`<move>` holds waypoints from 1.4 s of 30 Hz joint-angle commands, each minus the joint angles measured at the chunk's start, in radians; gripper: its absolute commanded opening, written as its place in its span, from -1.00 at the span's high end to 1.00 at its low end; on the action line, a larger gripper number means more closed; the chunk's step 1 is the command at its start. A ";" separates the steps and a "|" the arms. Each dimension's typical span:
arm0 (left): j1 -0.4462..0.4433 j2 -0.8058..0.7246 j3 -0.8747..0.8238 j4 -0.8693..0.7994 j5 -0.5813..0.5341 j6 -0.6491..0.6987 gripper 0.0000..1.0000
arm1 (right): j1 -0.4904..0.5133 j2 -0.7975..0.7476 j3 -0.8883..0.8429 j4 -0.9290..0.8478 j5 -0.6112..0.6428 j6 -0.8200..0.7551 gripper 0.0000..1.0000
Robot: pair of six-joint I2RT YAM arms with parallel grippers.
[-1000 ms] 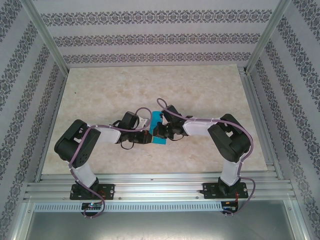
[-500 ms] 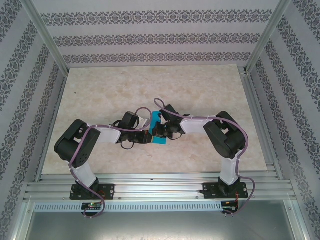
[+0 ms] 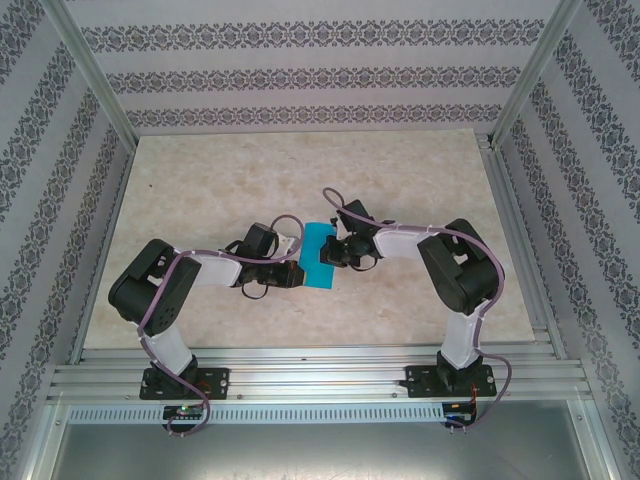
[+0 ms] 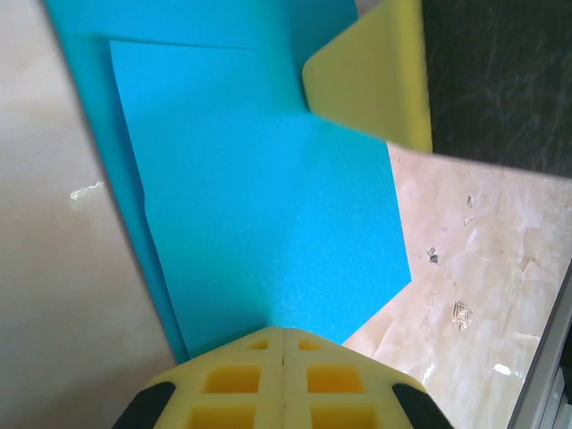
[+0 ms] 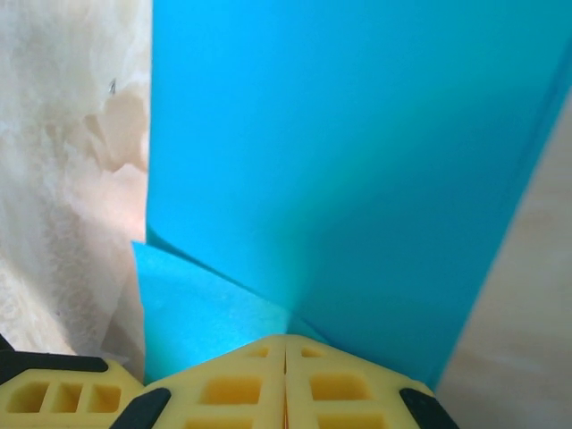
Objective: Fold a paper plane with a square sheet of paper (fold left side to right side)
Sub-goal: Fold the triangle a second time at the center of the table.
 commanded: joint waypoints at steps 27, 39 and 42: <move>0.001 0.014 -0.028 -0.145 -0.071 0.025 1.00 | 0.065 -0.074 -0.047 0.089 0.007 0.096 0.81; 0.001 -0.048 0.032 -0.175 -0.038 0.004 0.86 | 0.056 0.032 0.004 -0.049 0.105 0.046 0.82; 0.001 -0.077 0.066 -0.198 -0.027 0.003 0.84 | 0.057 0.032 0.003 -0.068 0.114 0.039 0.82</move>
